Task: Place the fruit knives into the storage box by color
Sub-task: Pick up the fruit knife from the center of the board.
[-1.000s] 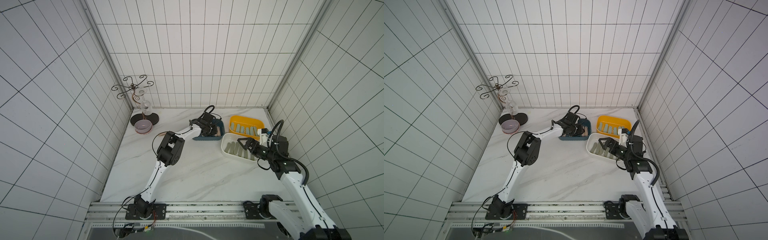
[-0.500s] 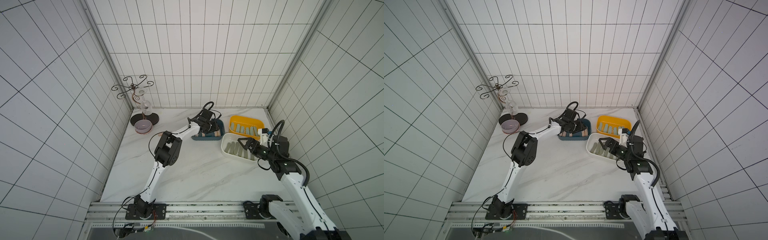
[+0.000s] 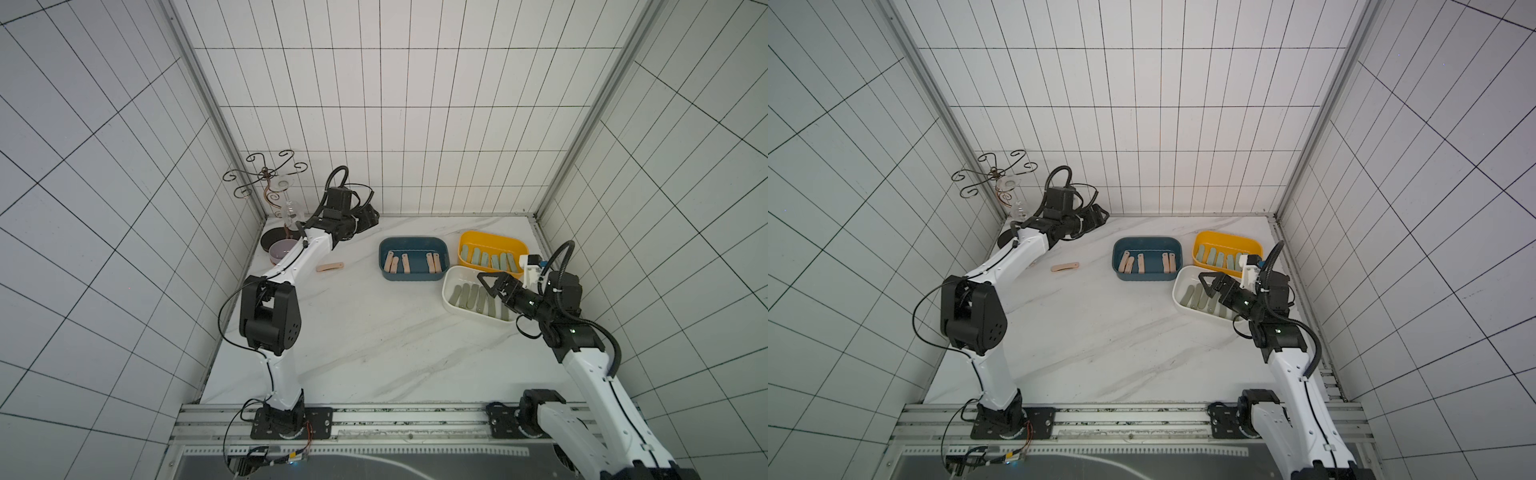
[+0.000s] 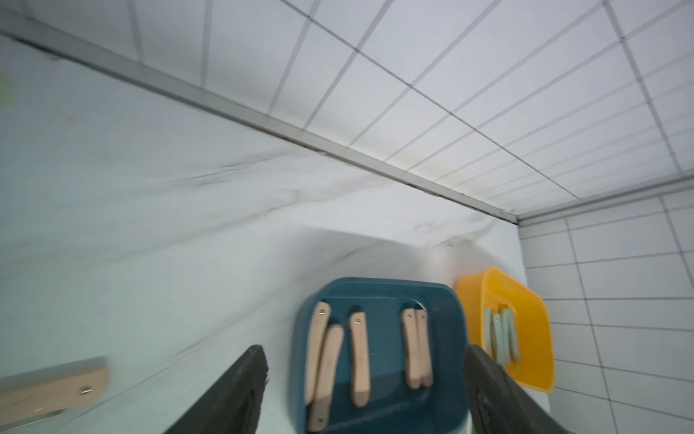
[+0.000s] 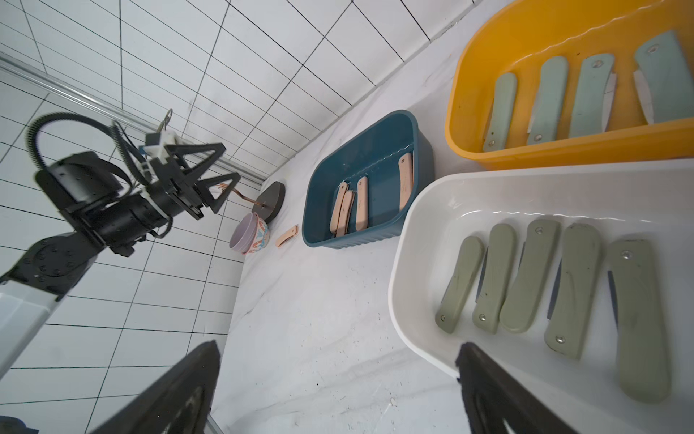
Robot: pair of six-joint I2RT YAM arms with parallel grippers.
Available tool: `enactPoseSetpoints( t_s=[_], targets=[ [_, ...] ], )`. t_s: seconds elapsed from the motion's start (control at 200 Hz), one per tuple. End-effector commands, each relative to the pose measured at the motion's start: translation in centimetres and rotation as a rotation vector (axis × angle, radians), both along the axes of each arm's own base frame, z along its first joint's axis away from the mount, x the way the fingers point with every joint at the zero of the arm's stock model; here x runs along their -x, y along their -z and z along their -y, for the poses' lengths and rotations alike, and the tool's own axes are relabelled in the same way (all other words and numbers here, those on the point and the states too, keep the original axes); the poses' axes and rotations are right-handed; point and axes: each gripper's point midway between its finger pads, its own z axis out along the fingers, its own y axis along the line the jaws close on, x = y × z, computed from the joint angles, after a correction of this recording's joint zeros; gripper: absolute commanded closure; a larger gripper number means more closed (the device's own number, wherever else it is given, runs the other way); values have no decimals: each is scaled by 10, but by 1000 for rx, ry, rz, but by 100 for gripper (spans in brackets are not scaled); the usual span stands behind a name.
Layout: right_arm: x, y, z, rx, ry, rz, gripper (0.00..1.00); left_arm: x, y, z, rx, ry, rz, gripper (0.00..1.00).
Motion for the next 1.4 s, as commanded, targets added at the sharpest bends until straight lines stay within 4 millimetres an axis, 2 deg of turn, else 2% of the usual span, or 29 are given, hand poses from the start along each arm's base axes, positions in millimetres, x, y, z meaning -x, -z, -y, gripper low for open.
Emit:
enactPoseSetpoints(
  t_s=[0.0,0.145,0.24,0.37,0.63,0.795,1.01,1.195,1.394],
  targets=[
    [-4,-17,3,-28,17,58,0,8,45,-34,-137,-11,-112,10],
    [-4,-14,2,-29,16,53,0,4,93,-75,-278,-40,-256,7],
    [-3,-13,2,-31,12,49,0,0,116,-92,-334,-46,-329,6],
    [-1,-12,1,-31,7,46,0,-5,137,-100,-355,-33,-372,6],
    [1,-12,1,-19,6,47,0,-5,165,-115,-394,-40,-431,6],
    [0,-11,1,-20,1,44,0,-4,173,-122,-408,-34,-440,6],
    [1,-11,1,-18,4,46,0,2,171,-109,-347,-1,-422,6],
    [1,-13,1,-18,2,51,0,16,175,-100,-319,28,-436,6],
    [3,-14,0,-23,-1,55,0,36,170,-92,-307,49,-430,6]
  ],
)
